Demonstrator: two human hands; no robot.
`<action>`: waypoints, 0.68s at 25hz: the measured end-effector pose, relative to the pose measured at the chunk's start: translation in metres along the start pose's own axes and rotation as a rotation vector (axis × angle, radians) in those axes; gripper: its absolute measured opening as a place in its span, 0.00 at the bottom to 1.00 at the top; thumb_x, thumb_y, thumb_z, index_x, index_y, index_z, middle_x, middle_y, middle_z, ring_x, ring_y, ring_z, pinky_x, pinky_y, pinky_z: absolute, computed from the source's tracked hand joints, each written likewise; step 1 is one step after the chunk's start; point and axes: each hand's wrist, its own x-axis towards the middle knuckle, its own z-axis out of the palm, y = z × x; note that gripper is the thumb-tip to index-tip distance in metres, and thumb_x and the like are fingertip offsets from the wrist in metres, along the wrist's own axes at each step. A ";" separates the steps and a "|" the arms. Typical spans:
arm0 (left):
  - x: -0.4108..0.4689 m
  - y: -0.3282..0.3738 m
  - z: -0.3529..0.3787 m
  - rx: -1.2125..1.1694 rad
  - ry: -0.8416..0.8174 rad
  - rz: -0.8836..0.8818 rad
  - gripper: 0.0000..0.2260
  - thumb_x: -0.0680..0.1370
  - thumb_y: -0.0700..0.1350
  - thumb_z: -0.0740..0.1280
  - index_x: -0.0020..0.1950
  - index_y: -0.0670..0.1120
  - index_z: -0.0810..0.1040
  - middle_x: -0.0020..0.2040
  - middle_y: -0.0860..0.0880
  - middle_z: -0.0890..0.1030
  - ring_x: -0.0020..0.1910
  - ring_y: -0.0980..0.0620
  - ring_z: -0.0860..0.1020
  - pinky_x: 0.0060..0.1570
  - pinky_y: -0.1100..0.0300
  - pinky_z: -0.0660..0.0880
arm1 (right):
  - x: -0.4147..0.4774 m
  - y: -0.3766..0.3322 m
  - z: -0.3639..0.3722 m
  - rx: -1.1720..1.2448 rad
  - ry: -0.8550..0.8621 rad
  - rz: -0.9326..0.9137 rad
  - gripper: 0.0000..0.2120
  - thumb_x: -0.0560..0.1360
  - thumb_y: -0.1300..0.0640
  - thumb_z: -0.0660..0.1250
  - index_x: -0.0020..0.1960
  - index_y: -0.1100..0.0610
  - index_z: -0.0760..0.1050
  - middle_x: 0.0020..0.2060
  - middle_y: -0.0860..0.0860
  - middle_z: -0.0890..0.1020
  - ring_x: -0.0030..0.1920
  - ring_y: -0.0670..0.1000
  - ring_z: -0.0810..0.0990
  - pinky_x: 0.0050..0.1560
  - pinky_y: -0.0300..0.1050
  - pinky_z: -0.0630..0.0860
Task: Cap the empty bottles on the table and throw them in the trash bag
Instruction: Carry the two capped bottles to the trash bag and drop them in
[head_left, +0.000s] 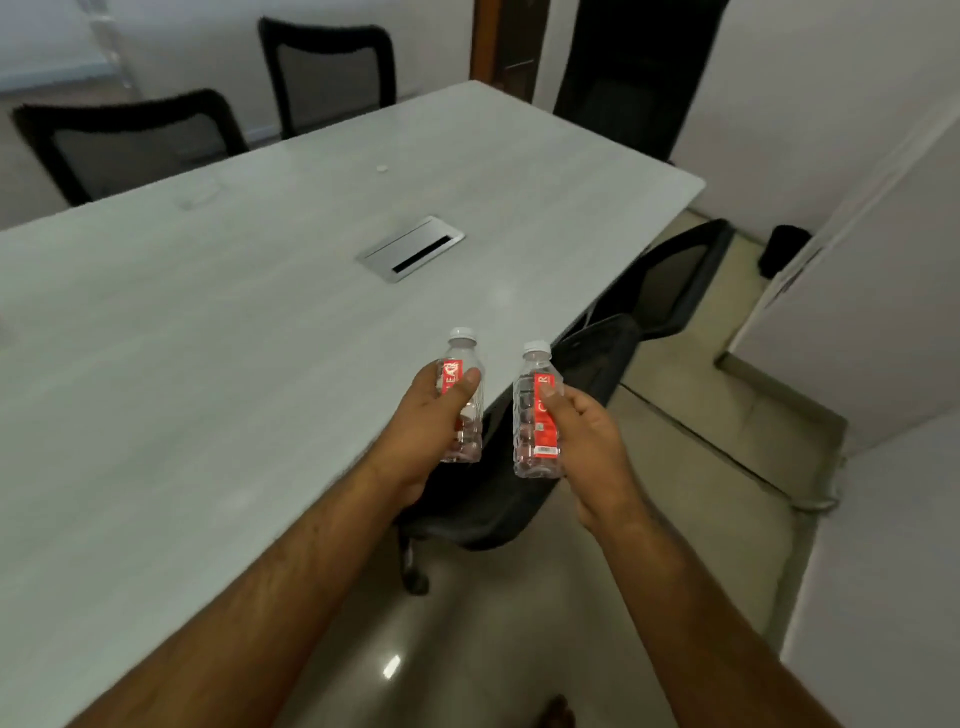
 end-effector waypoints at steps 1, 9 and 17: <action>0.014 0.009 0.036 -0.007 0.001 0.022 0.20 0.80 0.56 0.61 0.71 0.53 0.67 0.61 0.49 0.78 0.56 0.48 0.79 0.52 0.50 0.80 | 0.018 -0.014 -0.033 0.032 0.014 -0.011 0.10 0.79 0.52 0.67 0.55 0.56 0.81 0.43 0.54 0.85 0.40 0.50 0.84 0.38 0.42 0.82; 0.127 0.077 0.274 -0.010 -0.109 0.037 0.14 0.81 0.50 0.61 0.67 0.53 0.72 0.59 0.48 0.80 0.57 0.47 0.79 0.54 0.51 0.77 | 0.169 -0.093 -0.227 0.102 0.119 0.006 0.17 0.78 0.49 0.68 0.64 0.55 0.77 0.53 0.56 0.85 0.51 0.56 0.85 0.47 0.54 0.83; 0.328 0.118 0.423 0.014 -0.273 0.031 0.19 0.77 0.48 0.69 0.67 0.52 0.72 0.56 0.51 0.81 0.53 0.50 0.81 0.46 0.56 0.80 | 0.358 -0.146 -0.342 0.060 0.272 0.012 0.14 0.78 0.49 0.67 0.60 0.54 0.78 0.51 0.57 0.85 0.49 0.57 0.85 0.47 0.53 0.83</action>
